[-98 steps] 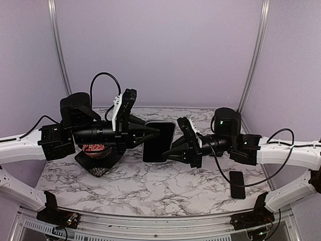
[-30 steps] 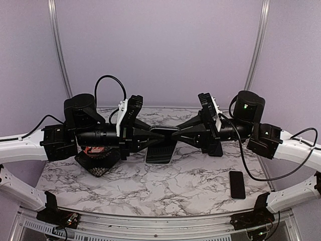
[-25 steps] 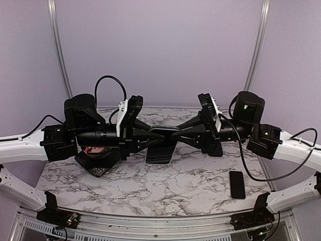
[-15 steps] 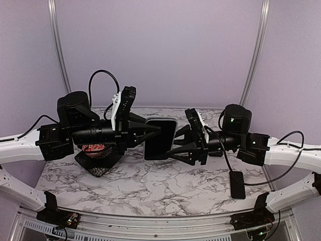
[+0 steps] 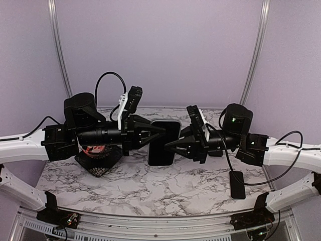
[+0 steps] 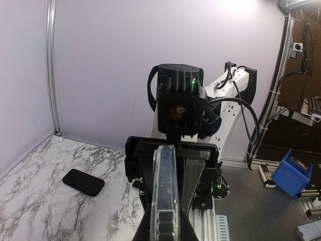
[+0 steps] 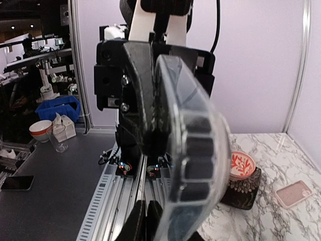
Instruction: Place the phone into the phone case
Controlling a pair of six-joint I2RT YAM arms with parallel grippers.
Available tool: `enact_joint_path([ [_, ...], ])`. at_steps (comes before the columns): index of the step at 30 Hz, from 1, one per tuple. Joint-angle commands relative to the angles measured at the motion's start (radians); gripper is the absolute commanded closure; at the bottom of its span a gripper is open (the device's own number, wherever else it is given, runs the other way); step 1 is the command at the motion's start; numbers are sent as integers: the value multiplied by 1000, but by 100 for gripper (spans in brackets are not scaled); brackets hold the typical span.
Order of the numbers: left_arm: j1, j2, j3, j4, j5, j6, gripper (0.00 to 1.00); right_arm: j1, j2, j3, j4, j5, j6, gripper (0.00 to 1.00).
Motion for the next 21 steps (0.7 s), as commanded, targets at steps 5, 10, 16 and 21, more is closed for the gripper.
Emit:
enact_joint_path([
  [5, -3, -28, 28, 109, -8, -16, 100, 5, -35, -6, 59, 27, 9, 100],
  [10, -3, -26, 15, 111, -52, -15, 75, -2, -44, -3, 46, 56, 43, 100],
  [16, 0, -70, -47, 77, -483, 3, 1, -113, -28, 37, -170, 186, 148, 100],
  [21, 32, -21, 29, -192, -820, -56, 1, -277, 37, 42, -377, 212, 269, 100],
])
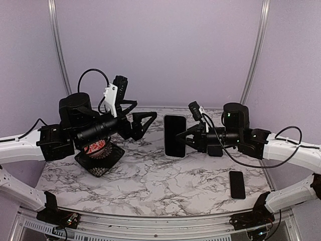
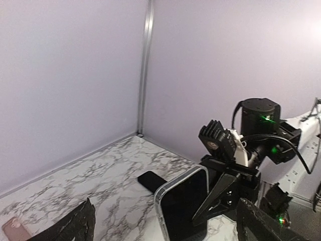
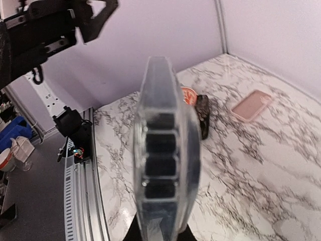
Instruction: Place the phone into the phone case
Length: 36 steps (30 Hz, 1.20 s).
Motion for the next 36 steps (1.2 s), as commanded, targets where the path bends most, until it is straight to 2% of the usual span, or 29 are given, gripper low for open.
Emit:
enact_joint_path([
  [1, 45, 44, 77, -257, -350, -69, 1, -155, 67, 47, -187, 18, 148, 100],
  [4, 90, 95, 105, -376, -299, -141, 1, -248, 142, 38, -219, -63, 195, 100],
  [8, 158, 144, 89, -403, -149, -225, 1, -366, 296, 52, -209, -197, 194, 100],
  [15, 212, 208, 67, -420, -37, -268, 1, -466, 645, 239, -331, -284, 90, 100],
  [21, 225, 236, 47, -422, -19, -292, 1, -496, 769, 298, -385, -259, 58, 100],
  [24, 229, 246, 50, -422, -19, -295, 1, -504, 805, 307, -408, -222, 52, 90],
  [27, 229, 238, 42, -422, -27, -299, 1, -506, 819, 315, -418, -180, 60, 85],
  [33, 232, 195, 8, -424, -56, -291, 1, -506, 788, 331, -438, -60, 92, 68],
  [36, 236, 183, -2, -427, -70, -287, 1, -503, 766, 351, -468, -2, 94, 64],
])
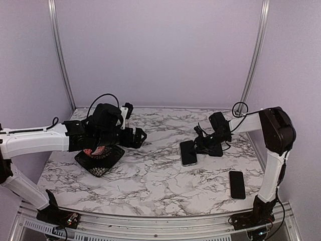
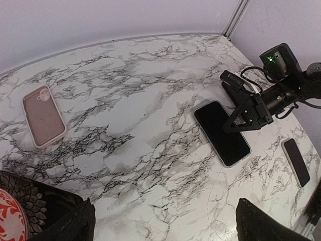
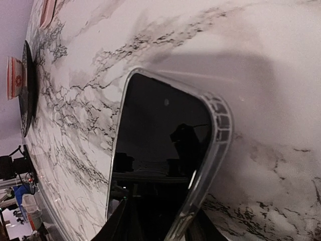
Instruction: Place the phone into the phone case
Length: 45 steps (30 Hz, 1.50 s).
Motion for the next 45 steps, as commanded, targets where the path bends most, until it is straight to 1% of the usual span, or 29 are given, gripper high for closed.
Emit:
enact_joint_path([
  [1, 13, -40, -19, -31, -33, 6, 1, 1, -37, 57, -73, 160, -10, 64],
  [4, 25, -32, -16, -34, -27, 6, 1, 17, -61, 103, -139, 265, -27, 61],
  [7, 39, -9, 0, -44, -8, 11, 1, 35, -86, 144, -198, 355, -41, 54],
  [11, 60, 13, 24, -63, -2, 22, 1, 45, -129, 178, -251, 468, -50, 53],
  [18, 124, 74, 109, -91, 25, 38, 1, 80, -203, 248, -340, 650, -69, 50],
  [19, 135, 89, 123, -92, 23, 41, 1, 86, -211, 257, -351, 665, -71, 49],
  [21, 164, 138, 162, -97, 33, 47, 1, 99, -229, 269, -362, 746, -75, 49],
  [26, 257, 304, 287, -134, 73, 41, 1, 114, -279, 256, -356, 846, -81, 48],
  [29, 303, 413, 364, -157, 71, 55, 1, 119, -301, 242, -352, 881, -81, 48],
  [32, 348, 515, 441, -187, 58, 83, 1, 128, -312, 229, -342, 866, -76, 48],
  [36, 383, 647, 560, -240, 15, 145, 1, 164, -314, 210, -373, 871, -71, 48],
  [39, 398, 762, 700, -325, -3, 183, 1, 169, -335, 148, -363, 859, -56, 47],
  [41, 399, 834, 801, -379, 48, 182, 5, 169, -351, 109, -352, 840, -47, 47],
  [43, 397, 878, 853, -381, 113, 167, 9, 170, -363, 80, -350, 837, -35, 47],
  [45, 398, 914, 882, -385, 125, 153, 16, 170, -377, 53, -354, 835, -29, 47],
])
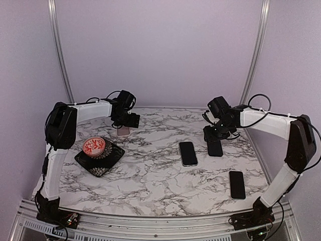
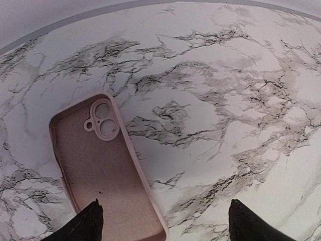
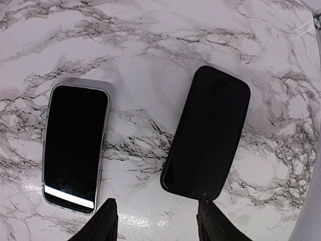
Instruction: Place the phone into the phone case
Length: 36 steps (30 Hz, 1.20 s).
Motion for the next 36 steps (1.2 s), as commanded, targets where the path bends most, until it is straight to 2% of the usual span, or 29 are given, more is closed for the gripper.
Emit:
enact_joint_path([
  [1, -5, 67, 77, -89, 70, -4, 19, 3, -50, -39, -13, -3, 31, 47],
  [9, -5, 125, 52, -88, 54, -34, 42, 3, -81, -68, -9, -16, 45, 47],
  [11, -6, 130, 34, -87, 74, -42, 56, 4, -74, -57, -17, -17, 43, 47],
  [13, -8, 132, 12, -80, 93, -51, 78, 5, -78, -55, -15, -17, 43, 47],
  [15, -9, 126, -15, -68, 124, -62, 96, 5, -82, -63, -4, -18, 41, 47],
  [16, -13, 119, -34, -59, 140, -65, 100, 5, -82, -62, -2, -20, 41, 47],
  [20, -37, 62, -123, -9, 179, -79, 100, 5, -81, -58, 4, -21, 36, 47],
  [25, -105, -115, -310, 89, 199, -106, 100, 8, -94, -41, 3, -27, 32, 47],
  [29, -212, -255, -447, 130, 174, -113, 100, 15, -117, -40, 8, -30, 30, 47],
  [36, -414, -389, -668, 156, 117, -168, 100, 24, -86, 21, 11, -64, 1, 47],
])
